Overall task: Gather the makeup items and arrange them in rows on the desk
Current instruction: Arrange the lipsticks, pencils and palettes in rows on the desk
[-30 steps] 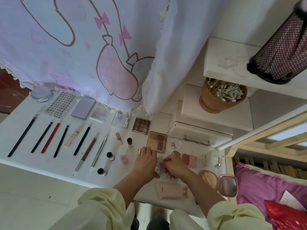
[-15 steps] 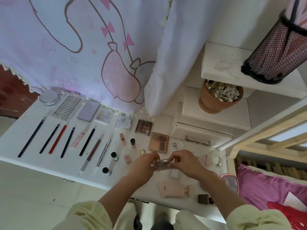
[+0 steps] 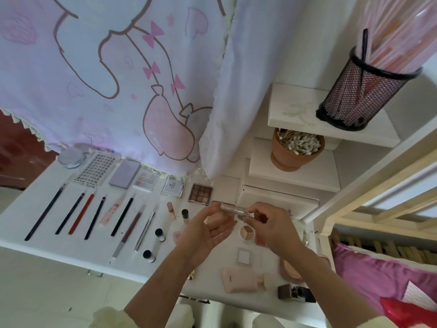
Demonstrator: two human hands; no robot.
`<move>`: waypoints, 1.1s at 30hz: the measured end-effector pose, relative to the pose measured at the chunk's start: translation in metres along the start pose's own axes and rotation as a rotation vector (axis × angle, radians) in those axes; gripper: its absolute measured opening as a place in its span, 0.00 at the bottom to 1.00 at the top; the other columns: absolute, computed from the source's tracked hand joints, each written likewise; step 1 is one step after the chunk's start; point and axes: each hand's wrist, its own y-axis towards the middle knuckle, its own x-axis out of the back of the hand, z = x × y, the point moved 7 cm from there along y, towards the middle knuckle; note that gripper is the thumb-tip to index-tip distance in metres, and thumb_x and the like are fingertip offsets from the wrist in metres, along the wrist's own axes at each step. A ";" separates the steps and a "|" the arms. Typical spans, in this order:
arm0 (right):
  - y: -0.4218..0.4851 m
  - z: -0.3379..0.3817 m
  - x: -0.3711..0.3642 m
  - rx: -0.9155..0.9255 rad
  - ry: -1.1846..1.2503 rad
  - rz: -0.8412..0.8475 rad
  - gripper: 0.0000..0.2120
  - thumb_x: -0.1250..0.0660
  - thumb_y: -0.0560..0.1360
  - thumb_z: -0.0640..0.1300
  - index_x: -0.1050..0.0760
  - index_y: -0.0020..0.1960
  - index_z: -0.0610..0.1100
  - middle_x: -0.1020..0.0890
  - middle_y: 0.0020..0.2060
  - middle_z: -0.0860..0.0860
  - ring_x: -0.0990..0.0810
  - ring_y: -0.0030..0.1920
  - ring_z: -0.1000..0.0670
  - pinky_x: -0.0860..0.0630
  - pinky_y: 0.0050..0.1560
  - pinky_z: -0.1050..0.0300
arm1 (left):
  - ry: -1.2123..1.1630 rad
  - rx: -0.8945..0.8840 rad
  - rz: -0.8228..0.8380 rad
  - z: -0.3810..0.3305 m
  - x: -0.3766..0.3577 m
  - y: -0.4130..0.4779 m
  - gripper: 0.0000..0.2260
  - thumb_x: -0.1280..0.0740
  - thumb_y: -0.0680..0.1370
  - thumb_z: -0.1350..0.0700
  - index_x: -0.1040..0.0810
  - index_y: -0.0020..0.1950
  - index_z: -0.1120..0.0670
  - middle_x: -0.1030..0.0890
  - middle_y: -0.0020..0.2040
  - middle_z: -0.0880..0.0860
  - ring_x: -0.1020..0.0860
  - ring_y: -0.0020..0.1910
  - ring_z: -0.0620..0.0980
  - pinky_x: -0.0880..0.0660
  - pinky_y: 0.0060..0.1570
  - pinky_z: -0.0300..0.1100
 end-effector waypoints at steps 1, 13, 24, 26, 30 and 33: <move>-0.002 0.002 0.000 0.017 0.012 -0.017 0.06 0.27 0.72 0.44 0.22 0.40 0.50 0.27 0.27 0.54 0.31 0.28 0.56 0.29 0.32 0.53 | -0.025 0.011 0.027 0.001 -0.004 -0.002 0.09 0.34 0.76 0.54 0.19 0.52 0.56 0.18 0.55 0.63 0.19 0.55 0.57 0.25 0.57 0.47; -0.017 0.018 -0.003 0.059 -0.066 0.029 0.06 0.28 0.73 0.49 0.16 0.49 0.53 0.19 0.34 0.54 0.23 0.35 0.53 0.23 0.39 0.49 | -0.029 -0.063 0.059 0.006 -0.009 -0.001 0.08 0.32 0.74 0.52 0.15 0.45 0.54 0.20 0.55 0.59 0.21 0.58 0.65 0.26 0.62 0.56; -0.012 0.031 0.001 0.073 -0.090 0.174 0.09 0.34 0.77 0.52 0.16 0.52 0.53 0.22 0.38 0.55 0.25 0.38 0.53 0.25 0.41 0.54 | 0.074 -0.049 0.048 0.010 -0.008 0.002 0.19 0.29 0.73 0.51 0.21 0.59 0.60 0.19 0.59 0.59 0.21 0.58 0.64 0.25 0.58 0.63; -0.010 0.029 0.001 0.059 -0.054 0.175 0.07 0.32 0.77 0.49 0.16 0.51 0.53 0.21 0.40 0.55 0.24 0.39 0.54 0.27 0.40 0.58 | 0.072 -0.042 0.038 0.010 -0.007 0.003 0.22 0.29 0.73 0.52 0.23 0.64 0.59 0.19 0.59 0.58 0.21 0.58 0.63 0.25 0.57 0.63; -0.009 0.033 0.002 0.095 -0.016 0.187 0.07 0.31 0.76 0.48 0.16 0.51 0.53 0.15 0.40 0.55 0.20 0.39 0.55 0.24 0.41 0.58 | 0.088 -0.051 0.026 0.010 -0.006 0.004 0.21 0.29 0.73 0.52 0.22 0.64 0.57 0.21 0.61 0.59 0.21 0.58 0.62 0.24 0.57 0.62; -0.008 0.038 0.002 0.087 -0.019 0.226 0.09 0.34 0.77 0.50 0.15 0.49 0.52 0.15 0.37 0.54 0.20 0.37 0.55 0.24 0.41 0.59 | 0.092 -0.055 0.013 0.009 -0.006 0.005 0.18 0.29 0.72 0.53 0.20 0.61 0.55 0.20 0.61 0.59 0.20 0.57 0.62 0.23 0.56 0.61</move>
